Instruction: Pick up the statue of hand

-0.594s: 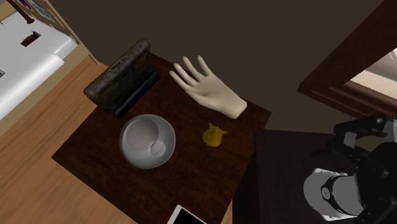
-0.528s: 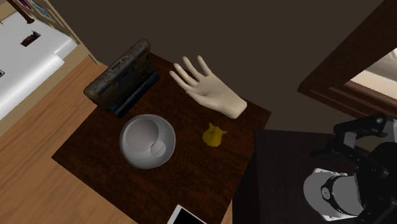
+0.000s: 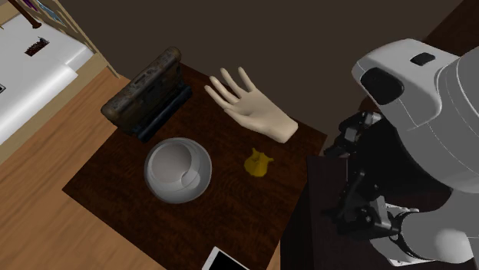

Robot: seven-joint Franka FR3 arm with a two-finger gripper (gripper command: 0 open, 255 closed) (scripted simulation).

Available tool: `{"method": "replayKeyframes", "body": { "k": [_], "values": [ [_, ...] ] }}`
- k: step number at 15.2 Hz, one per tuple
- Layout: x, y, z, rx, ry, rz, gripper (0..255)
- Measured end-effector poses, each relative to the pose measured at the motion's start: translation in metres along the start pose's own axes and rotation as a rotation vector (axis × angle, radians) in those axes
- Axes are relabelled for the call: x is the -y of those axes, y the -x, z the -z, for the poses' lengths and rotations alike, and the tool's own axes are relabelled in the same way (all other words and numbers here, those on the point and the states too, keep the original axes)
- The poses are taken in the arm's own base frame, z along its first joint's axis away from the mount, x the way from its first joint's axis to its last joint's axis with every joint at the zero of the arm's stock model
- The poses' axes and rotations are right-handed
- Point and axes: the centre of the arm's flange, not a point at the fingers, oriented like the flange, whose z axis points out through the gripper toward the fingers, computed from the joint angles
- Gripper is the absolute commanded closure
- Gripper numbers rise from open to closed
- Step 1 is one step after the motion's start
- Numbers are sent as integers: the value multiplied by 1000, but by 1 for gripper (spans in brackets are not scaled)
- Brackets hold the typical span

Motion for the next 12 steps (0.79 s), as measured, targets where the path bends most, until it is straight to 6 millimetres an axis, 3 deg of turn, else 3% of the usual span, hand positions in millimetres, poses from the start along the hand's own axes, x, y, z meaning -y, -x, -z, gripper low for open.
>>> {"method": "replayKeyframes", "body": {
  "k": [12],
  "values": [
    [-93,-57,-109,12,3,-5,0]
  ]
}}
